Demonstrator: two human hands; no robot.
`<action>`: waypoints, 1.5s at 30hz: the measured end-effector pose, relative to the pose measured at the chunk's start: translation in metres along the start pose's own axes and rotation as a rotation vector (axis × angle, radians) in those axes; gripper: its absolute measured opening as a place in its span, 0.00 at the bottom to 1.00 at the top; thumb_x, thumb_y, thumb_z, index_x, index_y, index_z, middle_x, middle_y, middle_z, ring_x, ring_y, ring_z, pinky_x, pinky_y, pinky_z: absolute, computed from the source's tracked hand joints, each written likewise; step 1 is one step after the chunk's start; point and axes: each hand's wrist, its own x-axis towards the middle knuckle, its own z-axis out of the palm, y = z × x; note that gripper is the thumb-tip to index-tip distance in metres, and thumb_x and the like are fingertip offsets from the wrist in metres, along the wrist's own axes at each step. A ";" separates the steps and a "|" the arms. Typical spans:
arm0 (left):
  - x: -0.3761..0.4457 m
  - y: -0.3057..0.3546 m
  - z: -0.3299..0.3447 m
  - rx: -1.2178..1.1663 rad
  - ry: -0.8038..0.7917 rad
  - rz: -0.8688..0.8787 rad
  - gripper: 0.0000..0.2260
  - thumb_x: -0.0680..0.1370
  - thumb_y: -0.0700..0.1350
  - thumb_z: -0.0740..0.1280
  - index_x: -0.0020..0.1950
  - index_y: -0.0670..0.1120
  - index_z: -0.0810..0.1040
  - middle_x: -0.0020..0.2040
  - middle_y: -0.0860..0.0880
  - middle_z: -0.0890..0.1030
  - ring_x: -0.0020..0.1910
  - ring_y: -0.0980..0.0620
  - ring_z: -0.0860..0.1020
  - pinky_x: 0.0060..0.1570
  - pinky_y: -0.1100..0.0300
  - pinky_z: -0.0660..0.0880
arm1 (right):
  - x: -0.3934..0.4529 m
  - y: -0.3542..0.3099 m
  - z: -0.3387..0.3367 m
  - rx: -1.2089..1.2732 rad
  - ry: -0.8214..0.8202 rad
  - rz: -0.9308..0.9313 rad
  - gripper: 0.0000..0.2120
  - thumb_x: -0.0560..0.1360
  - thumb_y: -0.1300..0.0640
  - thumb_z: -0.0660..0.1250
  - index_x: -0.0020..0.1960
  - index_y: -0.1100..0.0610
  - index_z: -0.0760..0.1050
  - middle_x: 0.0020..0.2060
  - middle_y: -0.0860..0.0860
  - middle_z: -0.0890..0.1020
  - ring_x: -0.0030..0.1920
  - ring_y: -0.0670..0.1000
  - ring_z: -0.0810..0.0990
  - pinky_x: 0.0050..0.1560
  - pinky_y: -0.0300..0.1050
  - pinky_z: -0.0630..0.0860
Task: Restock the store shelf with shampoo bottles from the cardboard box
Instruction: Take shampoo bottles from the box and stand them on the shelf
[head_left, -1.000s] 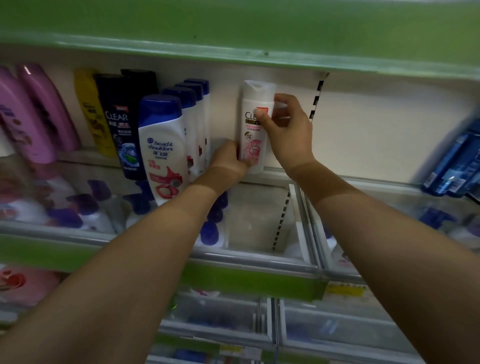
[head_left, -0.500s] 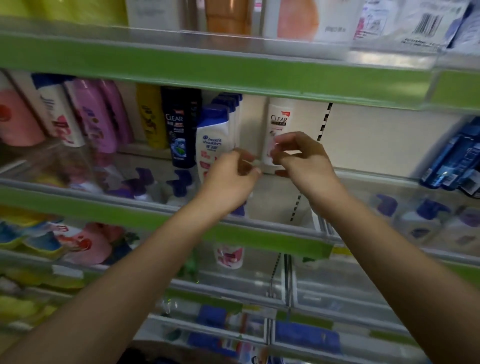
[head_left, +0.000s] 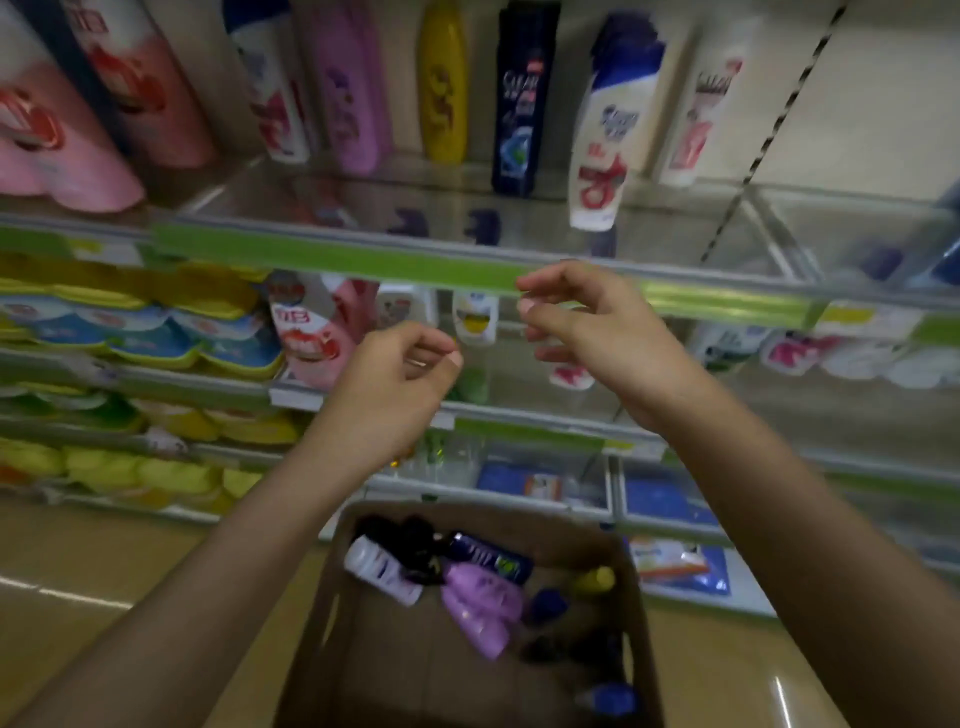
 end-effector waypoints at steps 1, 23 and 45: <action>-0.009 -0.018 -0.012 -0.009 -0.024 -0.033 0.02 0.77 0.43 0.67 0.47 0.47 0.79 0.41 0.52 0.79 0.38 0.61 0.77 0.38 0.72 0.72 | -0.007 0.005 0.019 0.002 -0.008 0.034 0.07 0.78 0.62 0.66 0.56 0.57 0.77 0.43 0.48 0.77 0.44 0.49 0.78 0.49 0.48 0.79; -0.141 -0.278 0.010 -0.027 -0.312 -0.581 0.05 0.76 0.37 0.66 0.50 0.46 0.77 0.39 0.56 0.76 0.45 0.55 0.75 0.40 0.73 0.68 | -0.068 0.226 0.182 -0.161 0.005 0.583 0.07 0.76 0.65 0.66 0.53 0.59 0.77 0.49 0.57 0.81 0.53 0.55 0.80 0.60 0.50 0.76; -0.139 -0.407 0.151 -0.183 -0.199 -1.028 0.08 0.78 0.37 0.64 0.56 0.42 0.78 0.50 0.45 0.80 0.56 0.45 0.78 0.61 0.50 0.74 | -0.042 0.483 0.215 -0.548 -0.213 0.577 0.28 0.67 0.63 0.75 0.66 0.58 0.73 0.61 0.58 0.74 0.61 0.57 0.73 0.56 0.40 0.69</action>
